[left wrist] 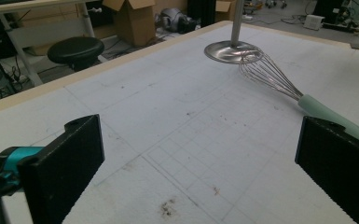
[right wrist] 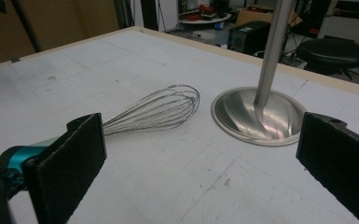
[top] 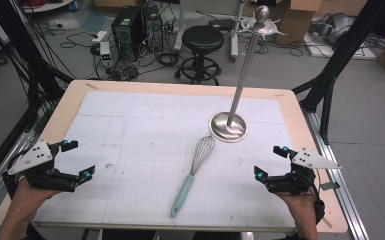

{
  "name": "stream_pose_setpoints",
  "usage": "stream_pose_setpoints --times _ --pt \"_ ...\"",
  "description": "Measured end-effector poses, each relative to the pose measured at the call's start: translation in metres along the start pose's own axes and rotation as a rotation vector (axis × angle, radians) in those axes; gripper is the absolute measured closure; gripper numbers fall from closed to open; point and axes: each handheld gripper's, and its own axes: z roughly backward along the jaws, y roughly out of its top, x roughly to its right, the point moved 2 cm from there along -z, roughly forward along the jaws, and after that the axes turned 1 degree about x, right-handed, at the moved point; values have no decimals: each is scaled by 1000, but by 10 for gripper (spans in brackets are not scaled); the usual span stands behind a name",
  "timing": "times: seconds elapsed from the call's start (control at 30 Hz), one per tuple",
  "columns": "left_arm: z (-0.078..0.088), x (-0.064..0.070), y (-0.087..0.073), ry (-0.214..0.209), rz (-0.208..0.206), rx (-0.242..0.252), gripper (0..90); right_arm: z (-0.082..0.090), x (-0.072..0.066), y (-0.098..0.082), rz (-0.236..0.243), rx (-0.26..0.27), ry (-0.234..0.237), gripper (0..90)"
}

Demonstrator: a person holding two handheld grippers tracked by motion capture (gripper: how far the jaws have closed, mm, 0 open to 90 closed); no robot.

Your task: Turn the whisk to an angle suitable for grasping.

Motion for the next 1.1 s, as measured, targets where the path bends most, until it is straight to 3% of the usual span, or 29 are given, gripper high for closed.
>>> stream_pose_setpoints --times 0.37,0.67,1.1 --pt "-1 -2 2 4 -2 6 17 1 -1 0 14 -17 10 5" --pt "4 -4 -1 14 1 6 17 -9 -8 5 51 -47 61 5" --pt "12 -3 -2 16 -2 8 17 -14 -16 16 99 -45 100 5"
